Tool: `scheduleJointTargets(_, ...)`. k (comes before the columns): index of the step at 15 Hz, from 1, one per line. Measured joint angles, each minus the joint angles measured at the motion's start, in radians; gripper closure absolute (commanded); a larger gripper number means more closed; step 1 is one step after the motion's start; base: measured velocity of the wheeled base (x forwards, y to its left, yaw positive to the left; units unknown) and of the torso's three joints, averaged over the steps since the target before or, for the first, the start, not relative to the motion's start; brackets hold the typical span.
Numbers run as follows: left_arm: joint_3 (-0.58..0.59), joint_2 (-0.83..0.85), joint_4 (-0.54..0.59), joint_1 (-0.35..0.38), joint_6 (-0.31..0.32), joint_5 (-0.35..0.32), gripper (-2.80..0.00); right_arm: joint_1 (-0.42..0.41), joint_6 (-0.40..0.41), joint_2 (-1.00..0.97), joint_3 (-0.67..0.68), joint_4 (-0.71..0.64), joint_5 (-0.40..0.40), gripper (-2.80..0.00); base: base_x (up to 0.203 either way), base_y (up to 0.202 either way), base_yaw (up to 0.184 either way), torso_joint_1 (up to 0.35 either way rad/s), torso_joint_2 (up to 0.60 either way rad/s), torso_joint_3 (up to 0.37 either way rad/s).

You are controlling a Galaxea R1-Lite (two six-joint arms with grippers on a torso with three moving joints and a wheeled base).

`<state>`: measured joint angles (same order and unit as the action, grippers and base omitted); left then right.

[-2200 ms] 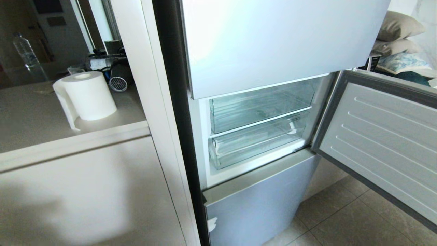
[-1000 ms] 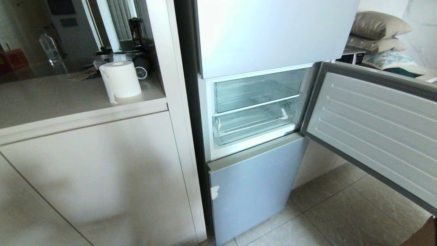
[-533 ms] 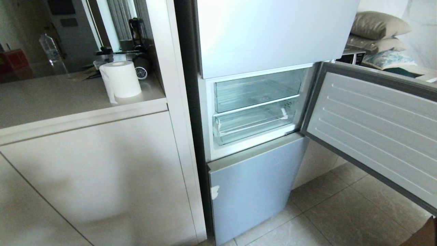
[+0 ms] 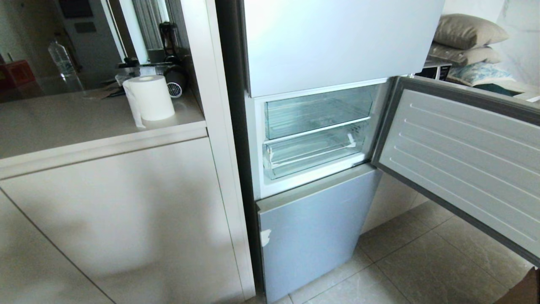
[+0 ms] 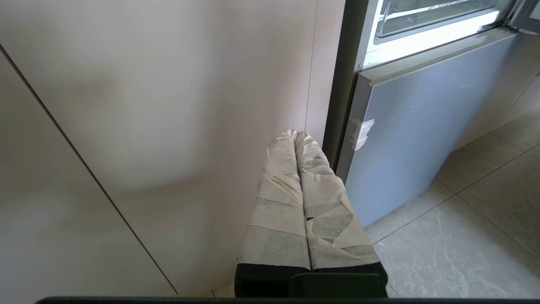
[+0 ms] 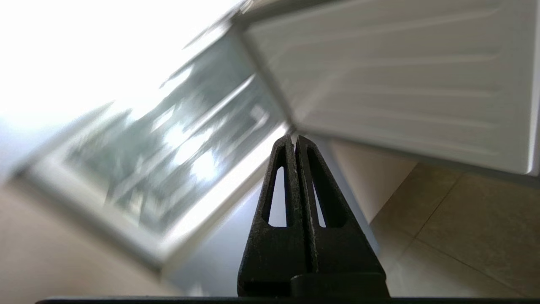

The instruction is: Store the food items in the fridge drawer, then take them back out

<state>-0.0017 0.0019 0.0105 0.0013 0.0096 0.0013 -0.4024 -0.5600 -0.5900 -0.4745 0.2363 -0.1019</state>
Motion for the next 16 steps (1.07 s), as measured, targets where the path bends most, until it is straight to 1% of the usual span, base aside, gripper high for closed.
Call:
scheduleJointTargets(1,0.000,0.000,0.000,0.000,0.000,0.000,0.00,-0.110,-0.043,-0.072,-0.004,0.066,-0.060,0.00,0.000,0.000,0.000,0.000,0.00,0.000)
scheduleJointTargets(3,0.000,0.000,0.000,0.000,0.000,0.000,0.00,-0.296,-0.115,-0.208,-0.010,0.181,-0.189,0.00,0.000,0.000,0.000,0.000,0.00,0.000)
scheduleJointTargets(4,0.000,0.000,0.000,0.000,0.000,0.000,0.00,-0.374,-0.145,-0.272,-0.012,0.239,-0.241,0.00,0.000,0.000,0.000,0.000,0.00,0.000)
scheduleJointTargets(5,0.000,0.000,0.000,0.000,0.000,0.000,0.00,-0.445,-0.171,-0.329,-0.013,0.297,-0.276,0.00,0.000,0.000,0.000,0.000,0.00,0.000)
scheduleJointTargets(7,0.000,0.000,0.000,0.000,0.000,0.000,0.00,-0.567,-0.219,-0.438,-0.013,0.424,-0.301,0.00,0.000,0.000,0.000,0.000,0.00,0.000)
scheduleJointTargets(9,0.000,0.000,0.000,0.000,0.000,0.000,0.00,-0.654,-0.255,-0.537,-0.017,0.536,-0.307,0.00,0.000,0.000,0.000,0.000,0.00,0.000)
scheduleJointTargets(12,0.000,0.000,0.000,0.000,0.000,0.000,0.00,-0.749,-0.286,-0.681,-0.044,0.649,-0.308,0.00,0.000,0.000,0.000,0.000,0.00,0.000)
scheduleJointTargets(14,0.000,0.000,0.000,0.000,0.000,0.000,0.00,-0.802,-0.306,-0.775,-0.088,0.684,-0.308,0.00,0.000,0.000,0.000,0.000,0.00,0.000)
scheduleJointTargets(16,0.000,0.000,0.000,0.000,0.000,0.000,0.00,-0.843,-0.324,-0.861,-0.153,0.690,-0.308,0.00,0.000,0.000,0.000,0.000,0.00,0.000)
